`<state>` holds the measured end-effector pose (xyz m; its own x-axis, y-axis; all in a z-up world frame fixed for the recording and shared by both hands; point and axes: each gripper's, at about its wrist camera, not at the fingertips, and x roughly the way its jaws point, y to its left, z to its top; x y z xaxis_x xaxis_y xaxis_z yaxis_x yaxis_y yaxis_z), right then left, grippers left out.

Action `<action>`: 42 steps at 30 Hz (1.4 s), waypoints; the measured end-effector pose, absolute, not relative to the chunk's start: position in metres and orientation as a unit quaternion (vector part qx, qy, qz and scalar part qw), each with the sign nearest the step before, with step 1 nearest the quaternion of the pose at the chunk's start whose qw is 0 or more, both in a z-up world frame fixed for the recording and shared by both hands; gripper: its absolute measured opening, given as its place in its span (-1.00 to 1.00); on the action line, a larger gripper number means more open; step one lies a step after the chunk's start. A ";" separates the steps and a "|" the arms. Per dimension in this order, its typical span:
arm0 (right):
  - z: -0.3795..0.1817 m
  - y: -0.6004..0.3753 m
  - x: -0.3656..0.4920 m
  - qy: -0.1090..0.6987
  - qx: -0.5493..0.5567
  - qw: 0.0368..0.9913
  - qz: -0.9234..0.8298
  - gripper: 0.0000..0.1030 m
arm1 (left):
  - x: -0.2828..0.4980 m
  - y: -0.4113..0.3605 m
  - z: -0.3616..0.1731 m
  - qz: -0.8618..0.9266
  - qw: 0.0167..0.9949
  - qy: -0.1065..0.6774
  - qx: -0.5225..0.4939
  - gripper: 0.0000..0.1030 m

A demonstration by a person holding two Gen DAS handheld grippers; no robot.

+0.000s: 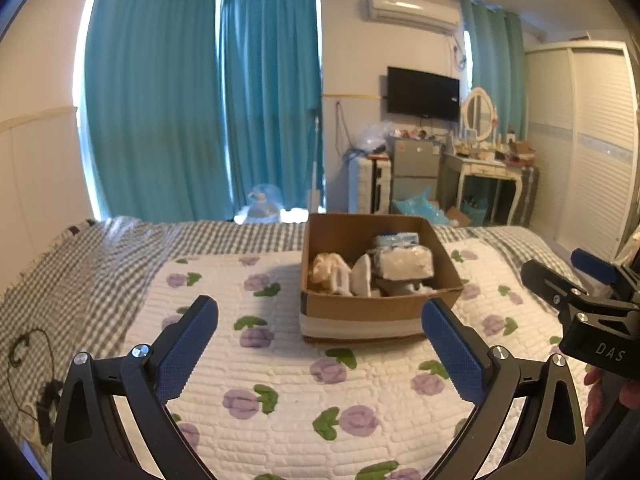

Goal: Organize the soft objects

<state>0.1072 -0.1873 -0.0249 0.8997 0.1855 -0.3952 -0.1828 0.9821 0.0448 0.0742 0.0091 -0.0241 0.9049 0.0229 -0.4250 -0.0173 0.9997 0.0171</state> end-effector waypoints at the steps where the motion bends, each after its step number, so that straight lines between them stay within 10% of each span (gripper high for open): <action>1: -0.025 -0.187 0.108 0.204 0.002 0.974 0.094 1.00 | 0.074 0.009 -0.024 0.011 0.976 0.218 0.006 1.00; 42: -0.027 -0.181 0.109 0.210 0.004 0.973 0.095 1.00 | 0.071 0.012 -0.027 0.014 0.976 0.219 0.005 1.00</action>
<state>0.1090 -0.1814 -0.0274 0.8940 0.1869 -0.4072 -0.1839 0.9818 0.0469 0.0712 0.0121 -0.0271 0.9036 0.0303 -0.4273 -0.0256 0.9995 0.0168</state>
